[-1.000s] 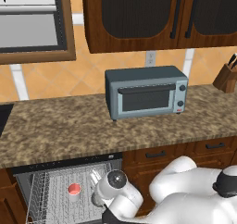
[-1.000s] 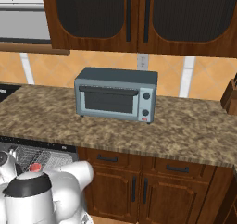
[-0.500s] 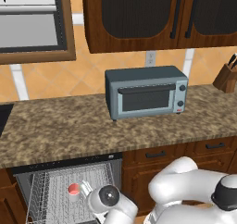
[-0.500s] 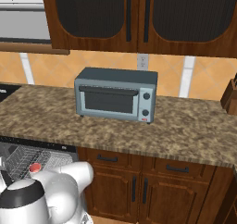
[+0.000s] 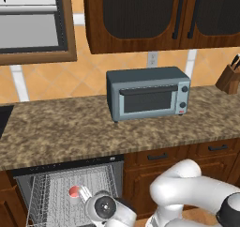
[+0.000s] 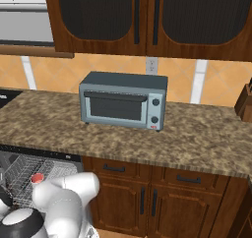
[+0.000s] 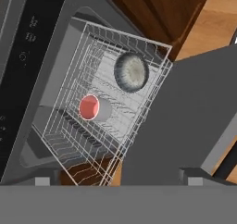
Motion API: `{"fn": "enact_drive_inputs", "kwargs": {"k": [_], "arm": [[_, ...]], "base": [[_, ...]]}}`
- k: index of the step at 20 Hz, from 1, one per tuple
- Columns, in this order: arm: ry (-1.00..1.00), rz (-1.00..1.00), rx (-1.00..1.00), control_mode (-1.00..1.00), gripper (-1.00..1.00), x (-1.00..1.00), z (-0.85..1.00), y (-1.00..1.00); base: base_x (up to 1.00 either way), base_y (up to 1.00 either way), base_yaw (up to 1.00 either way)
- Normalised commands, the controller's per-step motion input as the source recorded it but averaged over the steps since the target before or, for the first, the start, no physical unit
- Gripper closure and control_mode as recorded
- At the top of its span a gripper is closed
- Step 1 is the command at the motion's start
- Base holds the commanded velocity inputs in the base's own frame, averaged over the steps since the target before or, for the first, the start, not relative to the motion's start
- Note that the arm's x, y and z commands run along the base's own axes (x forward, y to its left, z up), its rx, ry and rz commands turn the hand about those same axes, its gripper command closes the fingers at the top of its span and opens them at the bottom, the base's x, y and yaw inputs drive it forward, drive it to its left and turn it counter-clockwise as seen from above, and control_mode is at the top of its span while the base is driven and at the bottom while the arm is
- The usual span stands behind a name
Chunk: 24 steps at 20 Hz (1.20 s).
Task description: Pick up the cup and bowl from the counter, place them in the dishwasher, and close the dishwasher door.
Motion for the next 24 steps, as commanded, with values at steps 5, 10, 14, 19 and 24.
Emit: {"fn": "enact_drive_inputs", "kwargs": {"k": [5,10,14,19,24], "arm": [[-0.09,-0.08,0.0,-1.0,-1.0,-0.62,0.0,0.68],[-0.1,0.05,0.0,-1.0,-1.0,-0.82,0.0,0.41],[-0.06,0.05,0.0,-1.0,-1.0,-0.72,-0.25,0.1],[-0.06,0.0,-0.03,-1.0,-1.0,-0.63,-0.54,0.21],[0.0,-0.03,-0.08,-1.0,-1.0,-0.43,-0.78,0.22]], "base": [[0.0,0.0,0.0],[0.0,0.0,0.0],[0.0,0.0,0.0],[0.0,0.0,0.0],[0.0,0.0,0.0]]}}
